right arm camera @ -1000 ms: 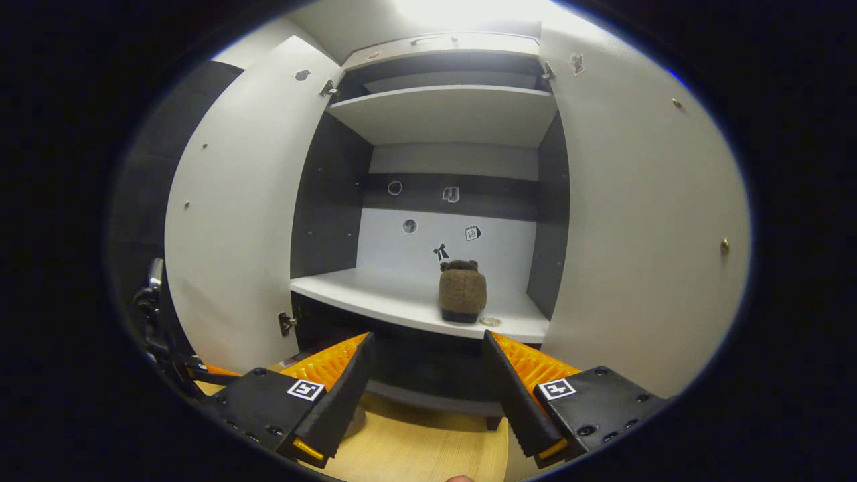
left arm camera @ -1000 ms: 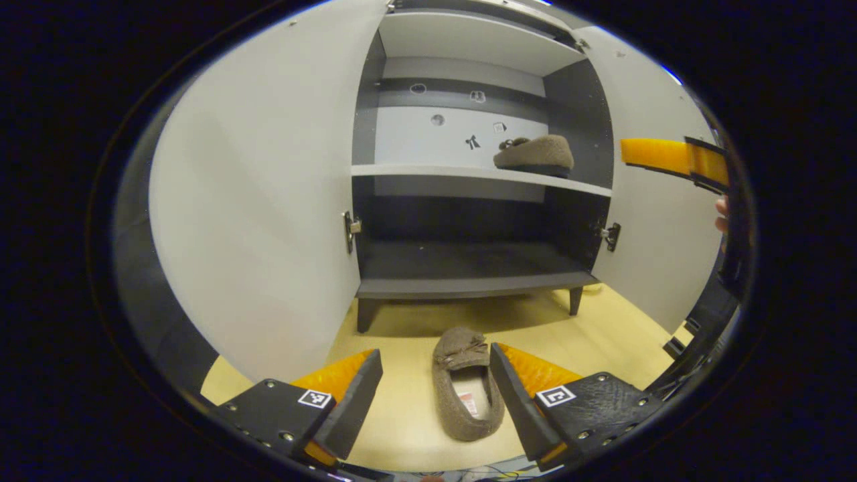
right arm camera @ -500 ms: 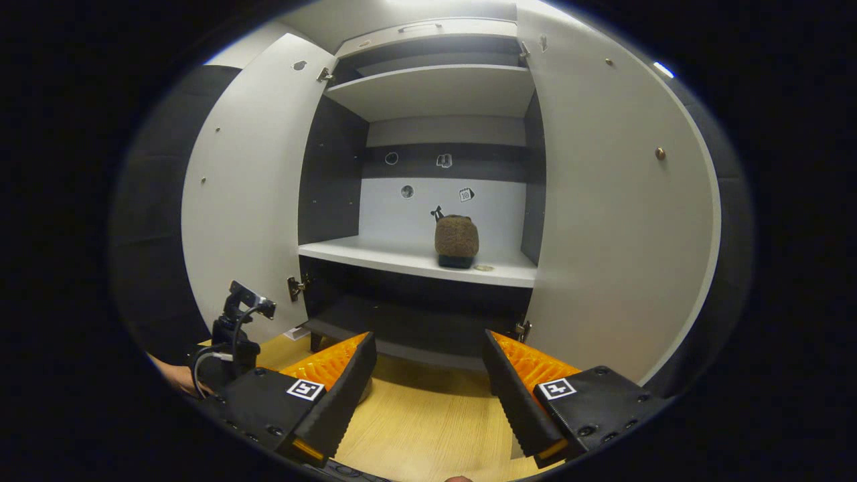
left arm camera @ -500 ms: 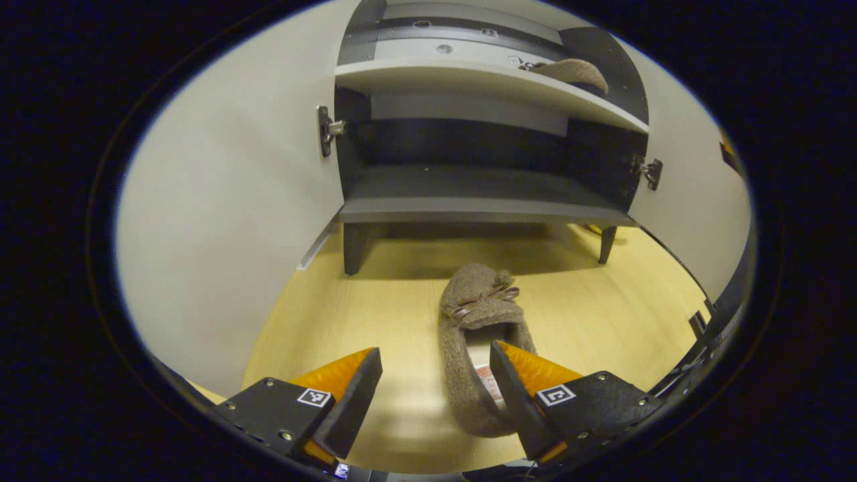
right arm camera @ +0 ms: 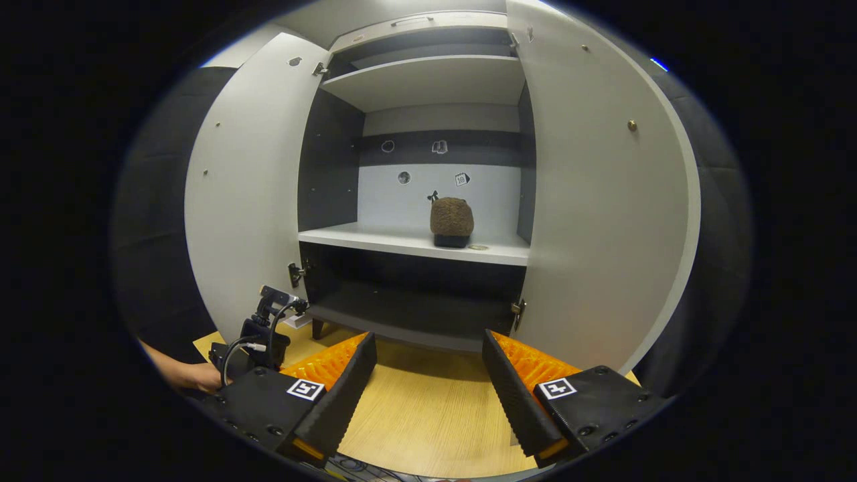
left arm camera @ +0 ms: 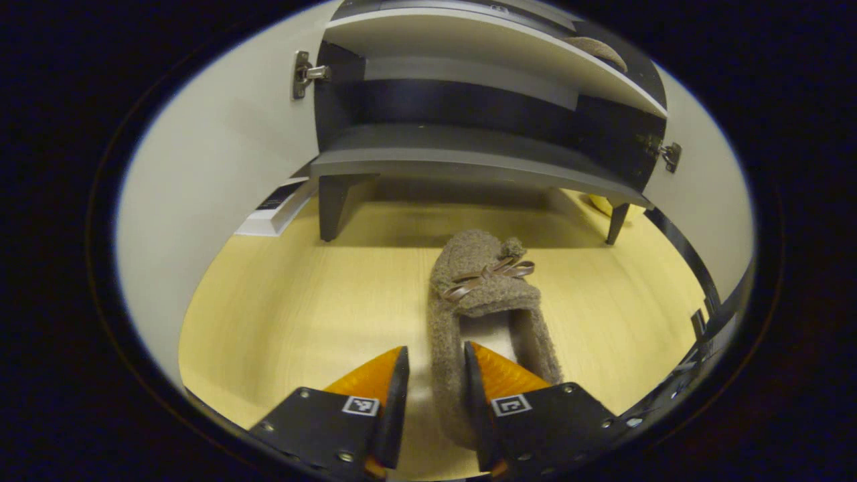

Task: Grab one shoe with the right hand and put it into the shoe cabinet, grab the other shoe with the left hand and put it into the shoe cabinet; then close the right door with the right hand and the left door with the left hand.

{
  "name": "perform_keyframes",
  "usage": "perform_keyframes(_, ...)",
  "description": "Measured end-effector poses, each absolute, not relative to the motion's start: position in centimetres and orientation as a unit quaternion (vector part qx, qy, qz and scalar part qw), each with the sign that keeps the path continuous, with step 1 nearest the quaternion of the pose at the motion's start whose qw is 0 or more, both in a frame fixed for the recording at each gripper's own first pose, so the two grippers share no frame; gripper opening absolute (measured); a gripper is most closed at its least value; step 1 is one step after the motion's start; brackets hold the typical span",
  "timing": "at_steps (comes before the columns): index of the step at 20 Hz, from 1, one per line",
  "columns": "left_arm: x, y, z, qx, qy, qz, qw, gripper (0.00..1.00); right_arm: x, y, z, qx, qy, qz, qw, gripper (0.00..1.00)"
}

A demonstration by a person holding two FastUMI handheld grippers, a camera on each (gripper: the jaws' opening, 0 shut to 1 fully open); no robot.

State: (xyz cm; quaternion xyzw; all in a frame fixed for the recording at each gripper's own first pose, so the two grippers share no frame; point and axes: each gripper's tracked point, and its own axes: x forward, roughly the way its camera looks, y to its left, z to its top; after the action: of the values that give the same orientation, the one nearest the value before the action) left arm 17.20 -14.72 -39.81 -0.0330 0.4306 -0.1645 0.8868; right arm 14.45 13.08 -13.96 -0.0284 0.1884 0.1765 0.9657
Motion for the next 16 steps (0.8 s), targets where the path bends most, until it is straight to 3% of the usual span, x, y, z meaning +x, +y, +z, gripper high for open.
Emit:
perform_keyframes(1, 17.4, -14.8, -39.9, -0.036, 0.427, -0.159, 0.89, 0.3, 14.6, 13.0, -14.0, -0.028, 0.187, 0.175, 0.966, 1.0)
perform_keyframes(2, 17.5, -14.7, -39.3, -0.038, 0.424, -0.153, 0.892, 0.19, 14.5, 13.0, -13.9, -0.027, 0.188, 0.174, 0.966, 1.0)
perform_keyframes(5, 17.8, -14.2, -39.0, -0.027, 0.415, -0.141, 0.898, 0.02, 14.2, 12.9, -14.2, -0.026, 0.192, 0.174, 0.965, 1.0)
perform_keyframes(16, 19.7, -13.8, -33.5, -0.025, 0.328, -0.142, 0.934, 0.02, 13.1, 12.6, -13.6, -0.023, 0.19, 0.18, 0.965, 1.0)
